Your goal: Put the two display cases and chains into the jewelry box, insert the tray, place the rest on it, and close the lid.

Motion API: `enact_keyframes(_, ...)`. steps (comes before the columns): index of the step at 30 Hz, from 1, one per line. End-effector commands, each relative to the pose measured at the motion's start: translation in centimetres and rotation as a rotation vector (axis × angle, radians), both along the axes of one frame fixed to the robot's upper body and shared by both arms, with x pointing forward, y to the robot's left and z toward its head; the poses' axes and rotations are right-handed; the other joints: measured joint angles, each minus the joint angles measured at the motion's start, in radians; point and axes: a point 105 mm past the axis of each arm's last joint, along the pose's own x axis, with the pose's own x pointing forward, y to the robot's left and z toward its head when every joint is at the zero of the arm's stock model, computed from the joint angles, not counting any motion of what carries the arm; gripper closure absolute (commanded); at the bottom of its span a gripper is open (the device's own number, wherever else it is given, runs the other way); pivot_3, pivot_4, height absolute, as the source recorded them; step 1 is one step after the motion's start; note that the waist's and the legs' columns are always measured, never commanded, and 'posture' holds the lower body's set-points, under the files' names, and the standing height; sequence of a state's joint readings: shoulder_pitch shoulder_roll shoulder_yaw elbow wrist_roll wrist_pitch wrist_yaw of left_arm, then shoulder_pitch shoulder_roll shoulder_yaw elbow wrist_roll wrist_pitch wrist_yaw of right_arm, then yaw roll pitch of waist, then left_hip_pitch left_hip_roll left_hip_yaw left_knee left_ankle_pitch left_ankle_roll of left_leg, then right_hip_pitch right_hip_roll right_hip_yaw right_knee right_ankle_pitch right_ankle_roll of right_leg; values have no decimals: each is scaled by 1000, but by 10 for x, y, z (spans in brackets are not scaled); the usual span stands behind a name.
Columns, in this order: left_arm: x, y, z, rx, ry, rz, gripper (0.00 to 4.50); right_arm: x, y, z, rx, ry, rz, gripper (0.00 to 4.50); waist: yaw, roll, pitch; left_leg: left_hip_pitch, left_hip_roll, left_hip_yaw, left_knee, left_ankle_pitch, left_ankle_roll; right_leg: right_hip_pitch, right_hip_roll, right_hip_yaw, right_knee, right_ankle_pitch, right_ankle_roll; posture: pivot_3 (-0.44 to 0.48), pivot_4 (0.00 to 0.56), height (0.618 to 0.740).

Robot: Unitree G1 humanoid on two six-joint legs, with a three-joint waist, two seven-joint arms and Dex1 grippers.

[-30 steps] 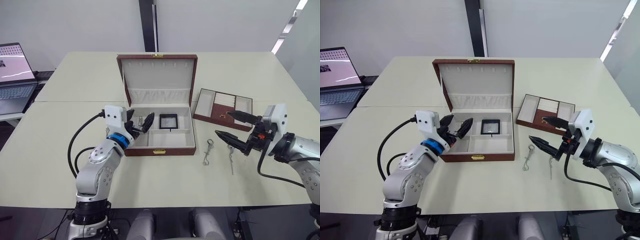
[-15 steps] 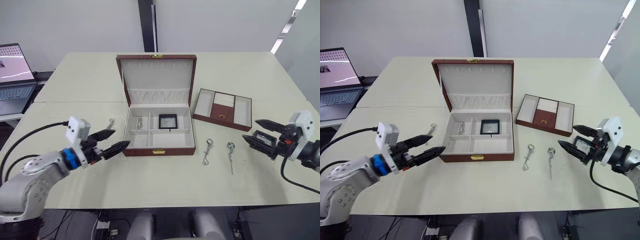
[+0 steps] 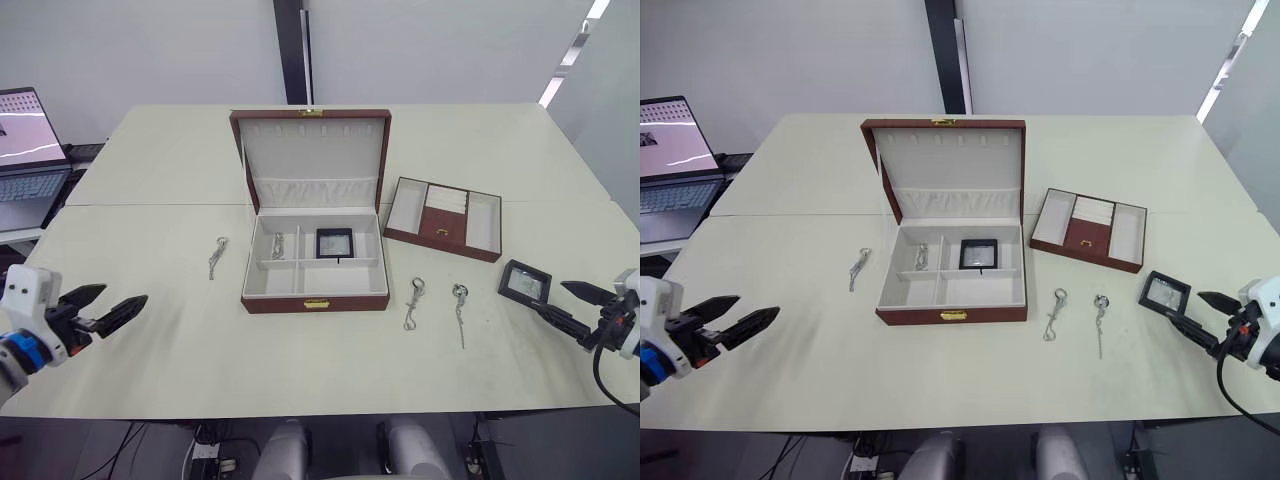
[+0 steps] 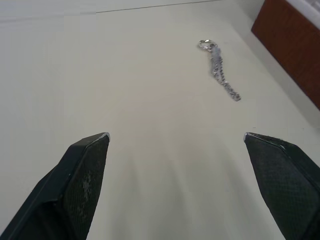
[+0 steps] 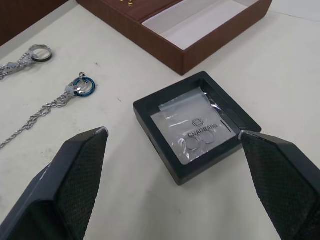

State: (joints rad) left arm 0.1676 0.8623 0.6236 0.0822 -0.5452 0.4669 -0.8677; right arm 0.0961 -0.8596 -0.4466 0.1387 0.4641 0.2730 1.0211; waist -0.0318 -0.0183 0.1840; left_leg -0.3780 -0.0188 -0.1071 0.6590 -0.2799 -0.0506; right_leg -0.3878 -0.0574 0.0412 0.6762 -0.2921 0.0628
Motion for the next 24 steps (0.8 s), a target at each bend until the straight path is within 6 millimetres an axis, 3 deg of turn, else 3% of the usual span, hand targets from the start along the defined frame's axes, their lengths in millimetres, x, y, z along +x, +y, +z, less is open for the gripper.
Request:
enact_keyframes(1,-5,12,9,58,-19,19,35,1,-5,5,-47,-16,18,0,0,0,0,0,0,0,0,0,0,0,0,0,0,0,0,0,150,740)
enact_keyframes(6,-8,18,9,74,-15,36,35,-1,-6,1,-52,8,31,0,0,0,0,0,0,0,0,0,0,0,0,0,0,0,0,0,150,740)
enact_keyframes(24,2,10,9,77,-22,10,35,-4,-6,1,-66,18,46,0,0,0,0,0,0,0,0,0,0,0,0,0,0,0,0,0,150,740)
